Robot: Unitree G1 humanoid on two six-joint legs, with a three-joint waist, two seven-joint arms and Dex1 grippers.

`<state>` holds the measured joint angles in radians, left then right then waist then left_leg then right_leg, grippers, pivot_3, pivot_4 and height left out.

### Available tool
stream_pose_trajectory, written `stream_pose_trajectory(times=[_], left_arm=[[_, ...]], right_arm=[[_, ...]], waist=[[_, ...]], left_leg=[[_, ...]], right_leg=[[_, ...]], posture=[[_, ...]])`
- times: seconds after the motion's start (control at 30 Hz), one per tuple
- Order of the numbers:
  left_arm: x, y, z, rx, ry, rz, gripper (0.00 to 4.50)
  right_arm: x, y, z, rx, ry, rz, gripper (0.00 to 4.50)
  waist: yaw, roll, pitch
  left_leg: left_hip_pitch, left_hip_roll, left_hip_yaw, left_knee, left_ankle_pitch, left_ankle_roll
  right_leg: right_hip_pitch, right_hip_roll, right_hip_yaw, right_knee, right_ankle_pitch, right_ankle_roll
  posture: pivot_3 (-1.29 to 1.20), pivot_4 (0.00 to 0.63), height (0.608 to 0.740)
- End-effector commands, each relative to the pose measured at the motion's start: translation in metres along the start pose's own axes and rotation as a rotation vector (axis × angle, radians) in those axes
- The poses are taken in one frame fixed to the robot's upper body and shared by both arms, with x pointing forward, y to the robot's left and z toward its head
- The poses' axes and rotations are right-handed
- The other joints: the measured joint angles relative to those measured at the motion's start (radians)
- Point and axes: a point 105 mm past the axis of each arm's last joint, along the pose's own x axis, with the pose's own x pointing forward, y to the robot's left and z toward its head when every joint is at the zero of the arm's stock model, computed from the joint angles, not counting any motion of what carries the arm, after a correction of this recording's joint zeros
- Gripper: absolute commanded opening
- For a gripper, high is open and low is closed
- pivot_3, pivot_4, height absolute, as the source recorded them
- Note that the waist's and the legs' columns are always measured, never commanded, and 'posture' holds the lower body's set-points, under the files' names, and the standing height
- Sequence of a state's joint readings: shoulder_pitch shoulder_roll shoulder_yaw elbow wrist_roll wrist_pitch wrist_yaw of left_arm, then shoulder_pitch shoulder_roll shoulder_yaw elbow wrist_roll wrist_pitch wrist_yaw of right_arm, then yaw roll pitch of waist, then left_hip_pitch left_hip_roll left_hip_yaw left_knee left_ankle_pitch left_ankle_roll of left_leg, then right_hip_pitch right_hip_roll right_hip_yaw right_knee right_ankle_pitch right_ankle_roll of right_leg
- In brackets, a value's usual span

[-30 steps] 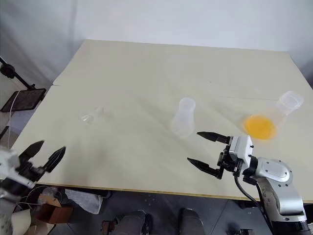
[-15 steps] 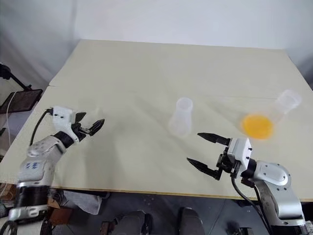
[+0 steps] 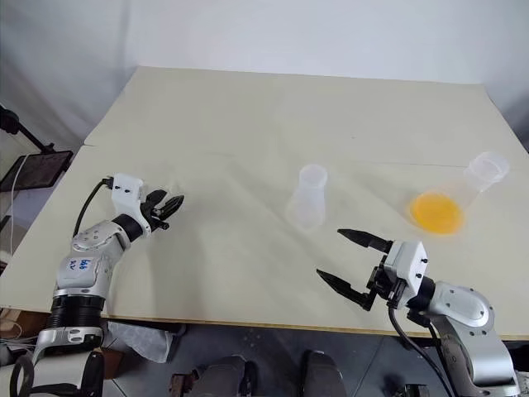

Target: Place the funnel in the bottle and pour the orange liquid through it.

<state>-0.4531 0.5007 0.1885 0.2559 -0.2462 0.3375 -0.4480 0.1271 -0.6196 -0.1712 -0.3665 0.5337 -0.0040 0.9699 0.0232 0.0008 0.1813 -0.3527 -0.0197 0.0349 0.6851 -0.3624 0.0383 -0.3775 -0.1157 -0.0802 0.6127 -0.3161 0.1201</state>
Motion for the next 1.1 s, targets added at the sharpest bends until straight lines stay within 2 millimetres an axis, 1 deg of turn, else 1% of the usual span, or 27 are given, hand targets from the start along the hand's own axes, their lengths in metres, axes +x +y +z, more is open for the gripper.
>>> stream_pose_trajectory(times=[0.03, 0.1, 0.13, 0.27, 0.33, 0.4, 0.5, 0.53, 0.6, 0.67, 0.7, 0.73, 0.83, 0.9, 1.0, 1.1], left_arm=[[-0.007, 0.008, 0.010, 0.023, -0.033, 0.002, 0.75], [-0.008, 0.006, 0.023, 0.040, -0.086, -0.051, 0.13], [-0.009, 0.003, 0.030, 0.055, -0.110, -0.087, 0.04], [-0.009, -0.015, 0.067, 0.164, -0.171, -0.270, 0.04], [-0.005, -0.026, 0.086, 0.231, -0.187, -0.349, 0.04], [-0.001, -0.044, 0.107, 0.297, -0.214, -0.455, 0.04], [0.006, -0.063, 0.130, 0.331, -0.246, -0.549, 0.04], [0.008, -0.074, 0.139, 0.363, -0.263, -0.614, 0.04], [0.011, -0.103, 0.154, 0.509, -0.281, -0.783, 0.04], [0.019, -0.129, 0.170, 0.654, -0.295, -0.911, 0.04], [0.022, -0.136, 0.176, 0.688, -0.298, -0.947, 0.04], [0.024, -0.140, 0.178, 0.708, -0.300, -0.966, 0.04], [0.034, -0.162, 0.182, 0.892, -0.266, -1.055, 0.04], [0.037, -0.170, 0.184, 0.923, -0.259, -1.092, 0.04], [0.040, -0.180, 0.183, 0.969, -0.234, -1.141, 0.04], [0.048, -0.186, 0.185, 1.028, -0.249, -1.106, 0.04]], right_arm=[[-0.002, -0.001, 0.013, -0.066, -0.035, -0.019, 4.50], [-0.003, -0.002, 0.013, -0.070, -0.033, -0.026, 4.50], [-0.003, -0.002, 0.013, -0.072, -0.032, -0.031, 4.50], [-0.006, -0.004, 0.013, -0.079, -0.023, -0.052, 4.50], [-0.010, -0.005, 0.012, -0.084, -0.013, -0.071, 4.50], [-0.016, -0.006, 0.013, -0.084, -0.007, -0.104, 4.50], [-0.022, -0.007, 0.013, -0.087, 0.006, -0.138, 4.50], [-0.024, -0.006, 0.012, -0.084, 0.011, -0.153, 4.50], [-0.031, -0.004, 0.011, -0.079, 0.028, -0.180, 4.50], [-0.039, -0.002, 0.008, -0.072, 0.050, -0.216, 4.50], [-0.041, -0.002, 0.007, -0.069, 0.058, -0.230, 4.50], [-0.042, -0.002, 0.007, -0.067, 0.062, -0.238, 4.50], [-0.057, -0.007, 0.010, -0.095, 0.083, -0.330, 4.50], [-0.064, -0.007, 0.013, -0.105, 0.083, -0.378, 4.50], [-0.072, 0.001, 0.012, -0.097, 0.104, -0.404, 4.50], [-0.073, 0.005, 0.013, -0.096, 0.105, -0.419, 4.50]], waist=[[0.000, 0.000, 0.000], [0.000, 0.000, 0.000], [0.000, 0.000, 0.000], [0.004, 0.000, 0.000], [0.006, 0.000, 0.000], [0.008, 0.000, 0.000], [0.003, 0.000, 0.000], [0.003, 0.000, 0.000], [0.003, -0.001, 0.000], [0.007, -0.001, 0.001], [0.011, -0.001, 0.001], [0.012, -0.001, 0.001], [0.009, -0.001, 0.001], [0.003, -0.001, 0.001], [0.001, -0.001, 0.001], [0.002, -0.001, 0.001]], left_leg=[[0.000, 0.000, 0.000, 0.000, 0.000, 0.000], [0.000, 0.000, 0.000, 0.000, 0.000, 0.000], [0.000, 0.000, 0.000, 0.000, 0.000, 0.000], [0.000, 0.000, -0.001, 0.000, 0.000, 0.000], [-0.001, -0.001, -0.001, 0.001, 0.000, 0.000], [-0.001, -0.002, -0.002, 0.001, 0.000, 0.000], [-0.001, -0.003, -0.001, 0.001, 0.000, 0.000], [-0.001, -0.003, 0.000, 0.001, 0.000, 0.001], [-0.002, -0.002, 0.000, 0.001, 0.000, 0.001], [-0.002, -0.002, 0.001, 0.001, 0.001, 0.001], [-0.002, -0.002, 0.001, 0.001, 0.001, 0.002], [-0.003, -0.003, 0.001, 0.002, 0.002, 0.002], [-0.003, -0.003, 0.004, 0.002, 0.002, 0.003], [-0.002, -0.003, 0.004, 0.001, 0.002, 0.003], [-0.002, -0.002, 0.004, 0.000, 0.002, 0.003], [-0.002, -0.002, 0.004, 0.000, 0.002, 0.003]], right_leg=[[0.000, 0.000, 0.000, 0.000, 0.000, 0.000], [0.000, 0.000, 0.000, 0.000, 0.000, 0.000], [0.000, 0.000, 0.000, 0.000, 0.000, 0.000], [0.000, 0.000, -0.001, 0.000, 0.000, 0.000], [0.000, 0.000, -0.001, 0.000, 0.000, 0.000], [0.001, 0.000, -0.002, 0.000, 0.000, 0.000], [0.001, 0.002, -0.002, 0.000, 0.000, 0.000], [0.001, 0.002, -0.003, 0.000, 0.000, 0.001], [0.000, 0.003, -0.006, 0.000, 0.000, 0.001], [0.000, 0.004, -0.010, 0.000, 0.000, 0.001], [0.000, 0.005, -0.010, -0.001, 0.000, 0.001], [0.001, 0.005, -0.011, -0.001, 0.000, 0.001], [0.001, 0.004, -0.010, -0.003, 0.000, 0.001], [0.001, 0.004, -0.010, -0.003, 0.000, 0.001], [0.000, 0.005, -0.010, -0.002, 0.000, 0.001], [0.000, 0.005, -0.010, -0.002, 0.000, 0.001]], posture=[[0.00, 0.150, 0.740], [0.00, 0.150, 0.740], [0.00, 0.150, 0.740], [0.00, 0.150, 0.740], [0.00, 0.150, 0.740], [0.00, 0.150, 0.740], [0.00, 0.150, 0.740], [0.00, 0.150, 0.740], [0.00, 0.150, 0.740], [0.00, 0.150, 0.740], [0.00, 0.150, 0.740], [0.00, 0.150, 0.740], [0.00, 0.150, 0.740], [0.00, 0.150, 0.740], [0.00, 0.150, 0.740], [0.00, 0.150, 0.740]])
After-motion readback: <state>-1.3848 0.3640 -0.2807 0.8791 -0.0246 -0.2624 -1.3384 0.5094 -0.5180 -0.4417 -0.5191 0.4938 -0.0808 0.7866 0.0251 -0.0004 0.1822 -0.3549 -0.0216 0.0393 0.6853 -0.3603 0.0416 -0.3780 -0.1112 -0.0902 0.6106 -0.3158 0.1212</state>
